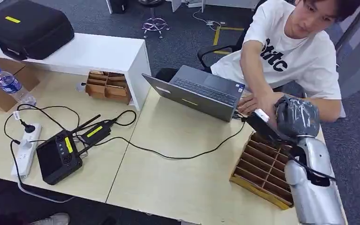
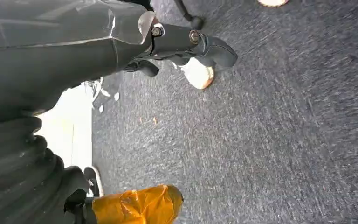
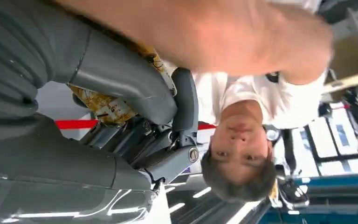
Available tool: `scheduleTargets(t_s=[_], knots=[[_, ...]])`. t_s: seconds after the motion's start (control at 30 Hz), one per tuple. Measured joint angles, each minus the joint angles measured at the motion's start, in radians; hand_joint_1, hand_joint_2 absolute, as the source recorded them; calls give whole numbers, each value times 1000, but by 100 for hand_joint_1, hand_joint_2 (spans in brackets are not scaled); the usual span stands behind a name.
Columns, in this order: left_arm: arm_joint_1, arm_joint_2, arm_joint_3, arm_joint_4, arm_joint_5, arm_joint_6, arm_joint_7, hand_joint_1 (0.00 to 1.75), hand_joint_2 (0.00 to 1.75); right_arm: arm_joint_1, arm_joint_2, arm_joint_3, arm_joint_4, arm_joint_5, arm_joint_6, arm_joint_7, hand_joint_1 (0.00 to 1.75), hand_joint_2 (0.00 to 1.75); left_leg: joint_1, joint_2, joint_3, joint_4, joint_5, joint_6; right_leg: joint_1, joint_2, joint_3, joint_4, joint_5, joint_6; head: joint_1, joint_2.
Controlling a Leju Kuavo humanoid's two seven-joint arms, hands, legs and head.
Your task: Pass the card to the sensor for recognition and then transmit it.
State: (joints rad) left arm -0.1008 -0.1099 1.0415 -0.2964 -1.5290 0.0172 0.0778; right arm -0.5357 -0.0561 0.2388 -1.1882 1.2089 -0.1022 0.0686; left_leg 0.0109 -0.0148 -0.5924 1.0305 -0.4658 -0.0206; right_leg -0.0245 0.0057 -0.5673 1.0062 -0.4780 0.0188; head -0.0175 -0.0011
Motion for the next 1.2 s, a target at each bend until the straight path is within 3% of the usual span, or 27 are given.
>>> scheduleTargets(t_s=[0.13,0.37,0.4,0.43,0.9,1.03,1.2], knots=[[-7,0,-22,1,0,-4,8,0,175,-90,1,13,133,20,5,16,175,175,0,-3,-1,0,2,1,0,-3,0,0,0,0,0,0],[-7,0,-36,4,0,-4,15,0,175,-113,4,25,242,38,-30,13,175,175,0,-7,-4,0,1,1,0,-5,-1,0,-1,0,0,0],[-7,0,-39,4,0,-4,15,0,175,-118,4,25,252,39,-30,12,108,175,0,-7,-4,0,1,1,0,-5,-1,0,-1,1,0,0],[-8,0,-40,5,0,-4,15,0,175,-123,4,26,265,39,-30,12,0,175,0,-7,-4,0,1,1,0,-5,-1,0,-1,1,0,0],[-7,1,-47,5,1,-2,18,0,175,-99,4,8,295,12,-58,-8,0,175,0,-6,-3,0,1,1,0,-5,-2,0,-1,1,0,0],[-5,4,-47,6,2,0,18,0,175,-87,4,-29,286,-73,-55,-38,0,175,0,-6,-3,0,1,1,0,-5,-2,0,-1,1,0,0],[1,7,-47,8,3,8,15,0,175,-76,-3,-143,276,-302,-23,-71,0,175,0,-6,-4,1,1,1,0,-5,-2,-1,-1,1,0,0]])
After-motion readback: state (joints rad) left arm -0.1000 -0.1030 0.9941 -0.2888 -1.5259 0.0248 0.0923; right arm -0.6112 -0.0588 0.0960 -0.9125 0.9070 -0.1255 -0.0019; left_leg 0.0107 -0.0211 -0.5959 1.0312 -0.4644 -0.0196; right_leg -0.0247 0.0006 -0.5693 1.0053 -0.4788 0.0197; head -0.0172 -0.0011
